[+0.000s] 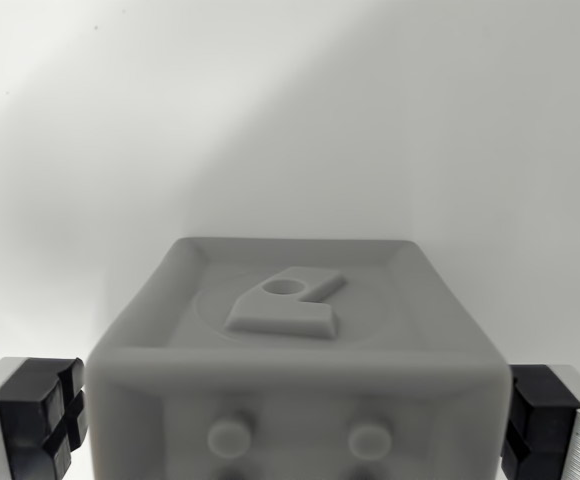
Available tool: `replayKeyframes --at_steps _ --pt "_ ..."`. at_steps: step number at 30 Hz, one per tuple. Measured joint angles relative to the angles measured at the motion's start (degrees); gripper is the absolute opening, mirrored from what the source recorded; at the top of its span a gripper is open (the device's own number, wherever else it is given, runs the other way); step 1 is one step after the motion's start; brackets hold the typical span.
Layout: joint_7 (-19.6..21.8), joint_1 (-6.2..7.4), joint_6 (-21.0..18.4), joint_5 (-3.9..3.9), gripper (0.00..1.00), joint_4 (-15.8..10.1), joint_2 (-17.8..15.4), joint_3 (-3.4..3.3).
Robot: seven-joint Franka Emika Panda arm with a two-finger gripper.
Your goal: Destack cube
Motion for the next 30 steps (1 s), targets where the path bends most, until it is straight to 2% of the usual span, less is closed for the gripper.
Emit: replayKeyframes --at_steps 9,18,24,30 --pt "0.02 0.16 -0.53 0.00 1.00 -0.23 -0.92 -0.16" --pt "0.24 1.12 -3.26 -0.23 1.00 -1.13 -4.66 -1.21" --pt "0.74 1.89 -5.70 -0.90 1.00 -1.90 -7.83 -2.15" --pt "1.67 2.58 -8.93 -2.21 1.00 -2.55 -11.83 -3.13"
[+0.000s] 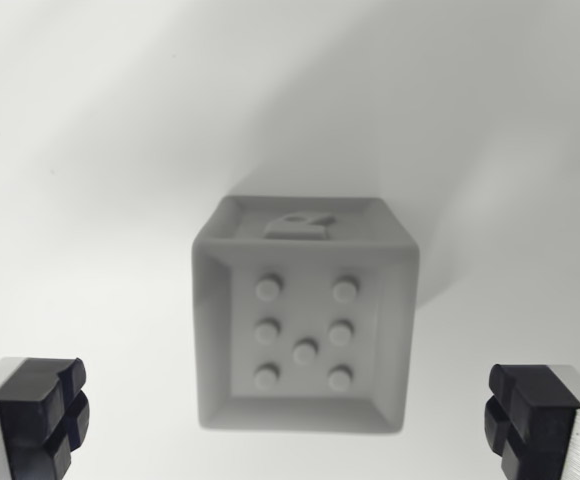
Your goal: Destack cube
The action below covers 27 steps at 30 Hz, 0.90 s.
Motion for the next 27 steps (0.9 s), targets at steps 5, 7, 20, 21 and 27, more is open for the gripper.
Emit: replayKeyframes --at_steps 5,7,20,21,27 --pt "0.92 0.18 -3.06 -1.33 1.00 -0.53 -3.66 -0.50" --pt "1.34 0.18 -4.53 -1.89 1.00 -0.65 -5.29 -0.61" --pt "2.99 -0.04 -14.03 -4.16 1.00 -0.77 -14.98 -0.76" --pt "3.08 -0.06 -14.85 -4.25 1.00 -0.71 -15.72 -0.76" --pt "3.44 -0.14 -19.26 -4.76 1.00 -0.07 -19.54 -0.76"
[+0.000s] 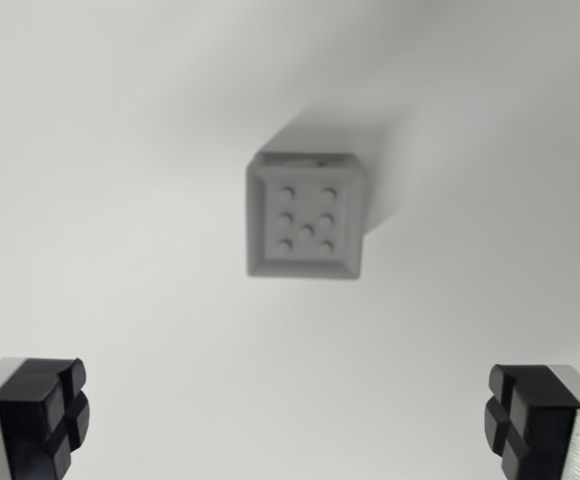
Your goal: Destack cube
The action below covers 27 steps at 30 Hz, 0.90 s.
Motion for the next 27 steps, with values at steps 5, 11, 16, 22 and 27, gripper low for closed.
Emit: replayKeyframes --at_steps 5,11,16,22,27 --pt "0.26 -0.05 -4.04 -0.35 1.00 0.90 -3.16 0.00" --pt "0.44 -0.05 -8.54 -0.54 1.00 2.26 -6.30 0.04" --pt "0.54 -0.05 -11.73 -0.63 1.00 3.42 -8.34 0.10" --pt "0.64 -0.05 -14.89 -0.72 1.00 4.74 -10.15 0.15" --pt "0.71 -0.05 -17.53 -0.76 1.00 5.98 -11.54 0.21"
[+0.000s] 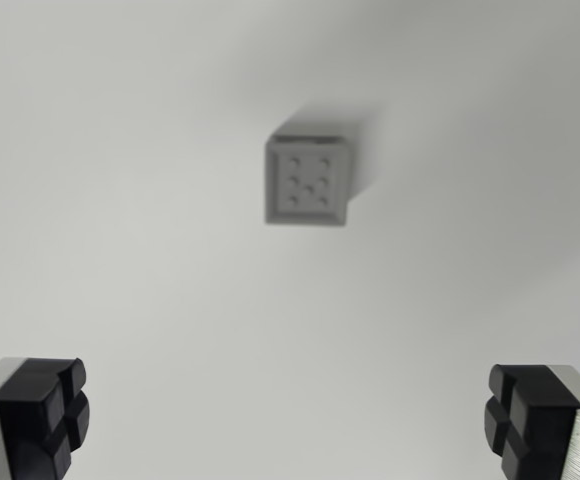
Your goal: Destack cube
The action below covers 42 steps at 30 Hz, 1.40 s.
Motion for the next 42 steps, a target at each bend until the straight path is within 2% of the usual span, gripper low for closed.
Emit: replayKeyframes --at_steps 15,42 --pt "0.09 0.00 -4.45 -0.03 1.00 2.37 -2.02 0.15" --pt "0.09 0.00 -4.77 -0.03 1.00 2.59 -2.08 0.16"
